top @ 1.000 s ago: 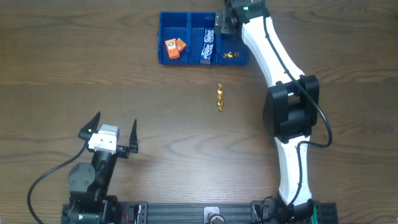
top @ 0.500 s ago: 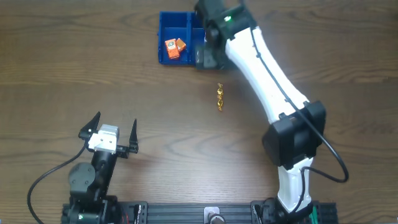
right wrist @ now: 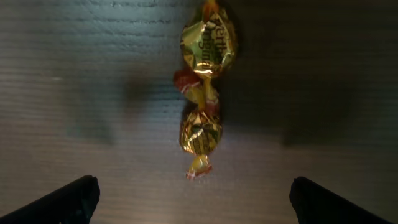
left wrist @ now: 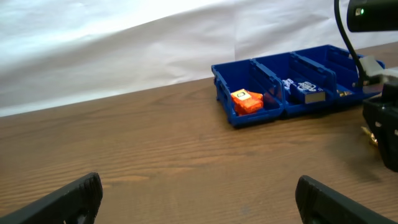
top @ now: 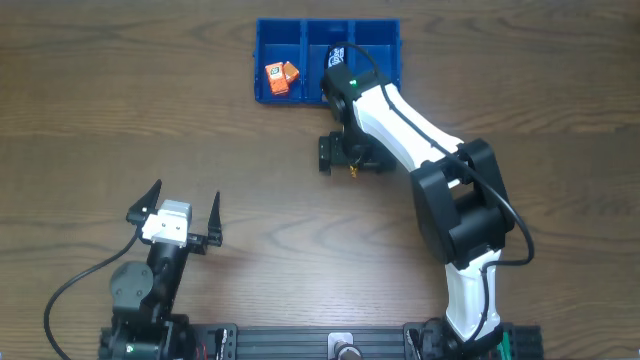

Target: Sort Candies Into Trays

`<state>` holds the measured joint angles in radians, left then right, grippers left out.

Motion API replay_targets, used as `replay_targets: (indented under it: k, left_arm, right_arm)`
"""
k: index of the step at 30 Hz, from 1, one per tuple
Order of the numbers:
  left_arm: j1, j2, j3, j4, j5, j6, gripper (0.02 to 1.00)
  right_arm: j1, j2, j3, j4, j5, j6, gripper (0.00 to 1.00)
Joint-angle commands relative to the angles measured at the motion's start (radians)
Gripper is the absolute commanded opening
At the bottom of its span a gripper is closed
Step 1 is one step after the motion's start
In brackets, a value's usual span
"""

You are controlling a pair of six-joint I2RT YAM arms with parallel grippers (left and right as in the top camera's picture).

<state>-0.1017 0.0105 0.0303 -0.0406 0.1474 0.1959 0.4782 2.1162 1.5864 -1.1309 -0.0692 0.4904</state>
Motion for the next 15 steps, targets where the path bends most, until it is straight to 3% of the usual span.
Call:
replay_targets:
  k: [1,15]
  left_arm:
    - [-0.003,-0.006,-0.026,-0.024,0.000,0.006,0.996]
    - [-0.003,-0.006,-0.026,-0.024,-0.001,0.006,0.996]
  right_arm:
    - [0.000,0.005,-0.034,0.023,-0.011,0.015,0.998]
    - [-0.014,0.005,-0.080,0.140,0.064,0.019,0.958]
